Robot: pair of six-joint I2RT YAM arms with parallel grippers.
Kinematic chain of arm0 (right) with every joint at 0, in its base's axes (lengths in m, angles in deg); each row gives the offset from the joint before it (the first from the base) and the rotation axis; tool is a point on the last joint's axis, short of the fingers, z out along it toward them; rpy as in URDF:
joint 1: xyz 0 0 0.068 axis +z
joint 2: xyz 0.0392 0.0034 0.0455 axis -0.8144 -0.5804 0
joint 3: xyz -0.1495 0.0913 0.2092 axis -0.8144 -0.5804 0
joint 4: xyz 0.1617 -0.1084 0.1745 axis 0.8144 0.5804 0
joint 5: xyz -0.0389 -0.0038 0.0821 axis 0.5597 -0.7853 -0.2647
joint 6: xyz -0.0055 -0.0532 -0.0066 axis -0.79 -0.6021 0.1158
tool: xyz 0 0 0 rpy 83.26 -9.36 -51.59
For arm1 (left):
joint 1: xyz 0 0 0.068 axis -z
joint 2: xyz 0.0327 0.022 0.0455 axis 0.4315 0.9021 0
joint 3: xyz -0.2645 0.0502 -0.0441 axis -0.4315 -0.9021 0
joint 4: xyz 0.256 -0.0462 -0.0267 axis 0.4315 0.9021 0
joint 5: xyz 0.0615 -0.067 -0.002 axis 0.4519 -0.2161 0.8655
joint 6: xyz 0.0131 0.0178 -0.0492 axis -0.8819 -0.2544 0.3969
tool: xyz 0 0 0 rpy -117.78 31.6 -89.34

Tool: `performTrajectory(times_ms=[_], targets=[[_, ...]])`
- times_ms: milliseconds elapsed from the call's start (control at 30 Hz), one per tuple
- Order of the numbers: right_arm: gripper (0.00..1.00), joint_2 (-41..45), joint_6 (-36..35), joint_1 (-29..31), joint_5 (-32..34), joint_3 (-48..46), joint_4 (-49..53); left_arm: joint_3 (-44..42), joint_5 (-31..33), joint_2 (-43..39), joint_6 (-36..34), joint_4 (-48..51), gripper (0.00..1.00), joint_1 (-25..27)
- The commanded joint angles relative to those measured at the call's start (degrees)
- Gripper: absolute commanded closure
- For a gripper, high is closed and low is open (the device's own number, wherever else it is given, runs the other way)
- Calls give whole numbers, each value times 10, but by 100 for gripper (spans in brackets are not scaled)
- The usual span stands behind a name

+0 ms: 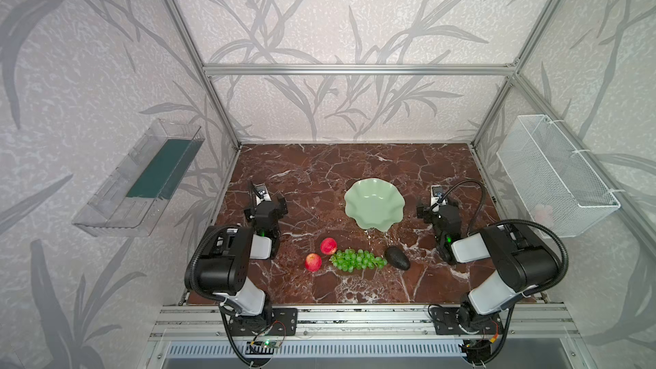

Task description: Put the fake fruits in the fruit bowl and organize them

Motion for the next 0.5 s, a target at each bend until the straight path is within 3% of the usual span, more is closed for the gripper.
performTrajectory(times_ms=[0, 467], targets=[[1, 10, 3, -2, 3, 6, -6, 10, 12, -8, 2, -2, 1, 0], [1, 14, 10, -10, -10, 16, 19, 10, 11, -8, 2, -1, 1, 0]])
